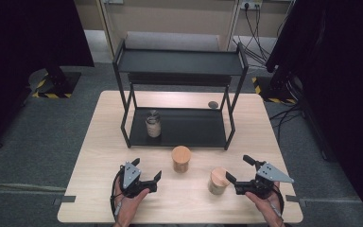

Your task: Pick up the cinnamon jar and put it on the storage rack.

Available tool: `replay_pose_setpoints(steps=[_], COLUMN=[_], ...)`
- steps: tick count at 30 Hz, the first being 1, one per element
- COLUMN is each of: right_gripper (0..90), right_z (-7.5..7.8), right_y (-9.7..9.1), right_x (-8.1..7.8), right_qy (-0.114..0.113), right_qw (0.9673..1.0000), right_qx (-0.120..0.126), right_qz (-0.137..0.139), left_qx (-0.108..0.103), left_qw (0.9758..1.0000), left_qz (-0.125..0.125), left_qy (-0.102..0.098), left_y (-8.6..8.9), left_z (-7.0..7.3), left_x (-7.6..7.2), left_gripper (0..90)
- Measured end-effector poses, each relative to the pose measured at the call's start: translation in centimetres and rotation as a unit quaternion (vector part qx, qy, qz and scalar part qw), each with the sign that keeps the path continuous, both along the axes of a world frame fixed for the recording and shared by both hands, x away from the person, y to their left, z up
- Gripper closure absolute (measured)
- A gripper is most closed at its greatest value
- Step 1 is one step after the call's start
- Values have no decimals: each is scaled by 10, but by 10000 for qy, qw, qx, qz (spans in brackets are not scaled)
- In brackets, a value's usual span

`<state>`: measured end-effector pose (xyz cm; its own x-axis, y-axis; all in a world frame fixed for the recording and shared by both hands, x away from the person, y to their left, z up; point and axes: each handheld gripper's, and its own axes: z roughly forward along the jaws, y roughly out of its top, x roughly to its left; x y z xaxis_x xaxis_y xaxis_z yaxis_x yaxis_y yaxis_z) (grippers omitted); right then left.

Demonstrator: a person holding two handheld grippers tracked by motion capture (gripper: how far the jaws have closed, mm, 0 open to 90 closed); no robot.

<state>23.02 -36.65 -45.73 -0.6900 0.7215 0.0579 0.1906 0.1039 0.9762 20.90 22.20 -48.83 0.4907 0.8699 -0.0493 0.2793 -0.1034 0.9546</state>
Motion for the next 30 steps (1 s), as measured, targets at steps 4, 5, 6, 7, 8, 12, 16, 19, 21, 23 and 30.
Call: replay_pose_setpoints(steps=[4,5,6,7,8,12,16,19,21,23,30], right_gripper=[15,15,16,16,16,16,17,18,18,19,21], right_z=[1,1,2,3,4,8,13,18,22,25,32], right_y=[1,1,2,2,2,3,5,7,8,10,14], right_x=[1,1,1,2,2,5,10,14,16,17,24], right_qy=[-1,-1,2,-13,-23,-49,-76,-87,-92,-112,-151], right_qw=[10000,10000,10000,10000,10000,9999,9998,9995,9992,9990,9982], right_qx=[-18,-18,-26,-34,-34,-32,-72,-149,-190,-241,-309], right_qz=[45,45,55,66,72,112,196,281,329,372,499], left_qx=[-6,-6,-1,-2,-2,-11,-6,-7,-3,1,-5], left_qw=[10000,10000,10000,10000,10000,10000,10000,10000,10000,10000,10000], left_qz=[1,1,2,2,2,4,6,7,6,8,11], left_qy=[5,5,4,4,3,13,2,10,10,4,6], left_y=[0,0,0,0,0,0,0,0,0,0,0], left_z=[0,0,0,0,0,0,0,0,0,0,0], left_x=[0,0,0,0,0,0,0,0,0,0,0], left_gripper=[29,30,30,29,30,30,29,29,29,29,29])
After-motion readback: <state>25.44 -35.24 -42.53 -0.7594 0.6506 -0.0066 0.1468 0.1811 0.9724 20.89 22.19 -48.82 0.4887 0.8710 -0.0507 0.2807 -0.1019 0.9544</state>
